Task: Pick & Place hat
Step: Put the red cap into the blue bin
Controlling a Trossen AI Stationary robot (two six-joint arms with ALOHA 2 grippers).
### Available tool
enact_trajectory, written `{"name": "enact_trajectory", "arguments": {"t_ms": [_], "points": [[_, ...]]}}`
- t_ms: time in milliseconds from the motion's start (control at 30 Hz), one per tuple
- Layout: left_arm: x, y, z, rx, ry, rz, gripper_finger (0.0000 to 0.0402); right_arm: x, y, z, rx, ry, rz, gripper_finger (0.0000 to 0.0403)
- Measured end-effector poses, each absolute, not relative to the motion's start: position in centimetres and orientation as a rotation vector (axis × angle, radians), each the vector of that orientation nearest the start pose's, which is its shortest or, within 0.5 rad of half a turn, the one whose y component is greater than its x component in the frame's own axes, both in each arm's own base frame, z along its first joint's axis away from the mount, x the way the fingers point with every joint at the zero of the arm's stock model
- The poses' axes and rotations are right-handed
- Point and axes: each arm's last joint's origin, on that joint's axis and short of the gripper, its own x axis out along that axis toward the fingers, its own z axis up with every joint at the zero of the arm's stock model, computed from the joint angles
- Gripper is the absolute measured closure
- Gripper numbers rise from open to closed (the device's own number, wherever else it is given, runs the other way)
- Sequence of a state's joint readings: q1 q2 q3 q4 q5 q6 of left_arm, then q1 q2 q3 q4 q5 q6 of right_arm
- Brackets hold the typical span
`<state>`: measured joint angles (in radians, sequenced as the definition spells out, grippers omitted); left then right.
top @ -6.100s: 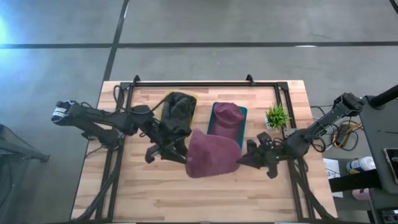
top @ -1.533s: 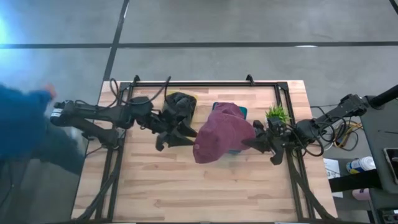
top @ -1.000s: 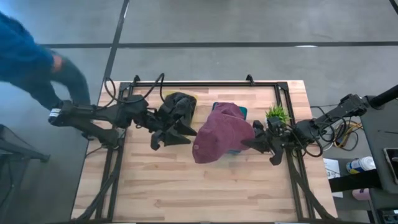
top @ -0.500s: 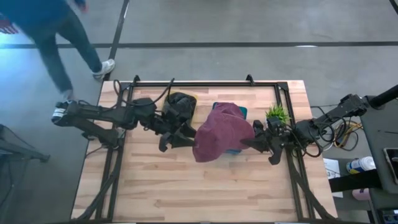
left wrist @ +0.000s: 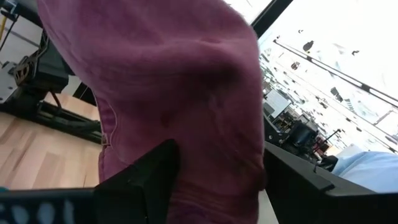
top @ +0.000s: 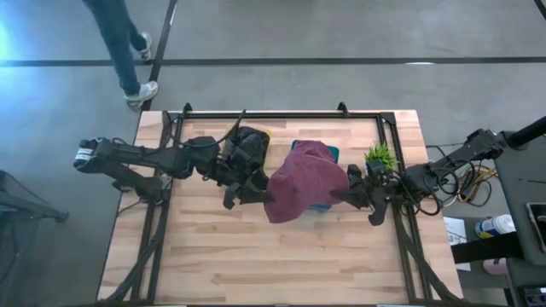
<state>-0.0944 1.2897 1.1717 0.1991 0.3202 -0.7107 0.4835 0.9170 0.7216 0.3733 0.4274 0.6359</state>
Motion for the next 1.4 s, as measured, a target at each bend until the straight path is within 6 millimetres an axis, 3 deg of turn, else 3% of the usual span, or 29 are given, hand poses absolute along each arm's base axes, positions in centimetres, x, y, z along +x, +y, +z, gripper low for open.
{"name": "enact_trajectory", "arguments": {"t_ms": [300,433,667,833,1067,1233,1400], "points": [[29.8,-3.7,38.8,-0.689,0.084,-0.413,0.0207,18.7,8.5,33.9,0.776,-0.110,0.112,0.0390],[29.8,-3.7,38.9,-0.655,0.070,-0.416,0.0261,18.8,8.5,33.1,0.856,-0.054,0.096,0.0390],[29.8,-3.7,39.0,-0.608,0.056,-0.417,0.0390,18.8,8.4,32.8,0.913,-0.039,0.049,0.0376],[30.3,-3.8,38.8,-0.601,0.063,-0.421,0.0398,19.1,7.8,32.7,0.939,-0.053,0.004,0.0336],[30.7,-2.8,39.2,-0.599,0.099,-0.441,0.0400,18.8,7.6,31.7,0.989,0.057,-0.028,0.0265],[31.4,-0.6,38.5,-0.620,0.210,-0.453,0.0400,17.2,7.0,30.8,1.012,0.201,-0.082,0.0226],[32.8,2.3,38.5,-0.646,0.276,-0.531,0.0401,14.6,6.4,29.7,1.047,0.362,-0.158,0.0214]]}}
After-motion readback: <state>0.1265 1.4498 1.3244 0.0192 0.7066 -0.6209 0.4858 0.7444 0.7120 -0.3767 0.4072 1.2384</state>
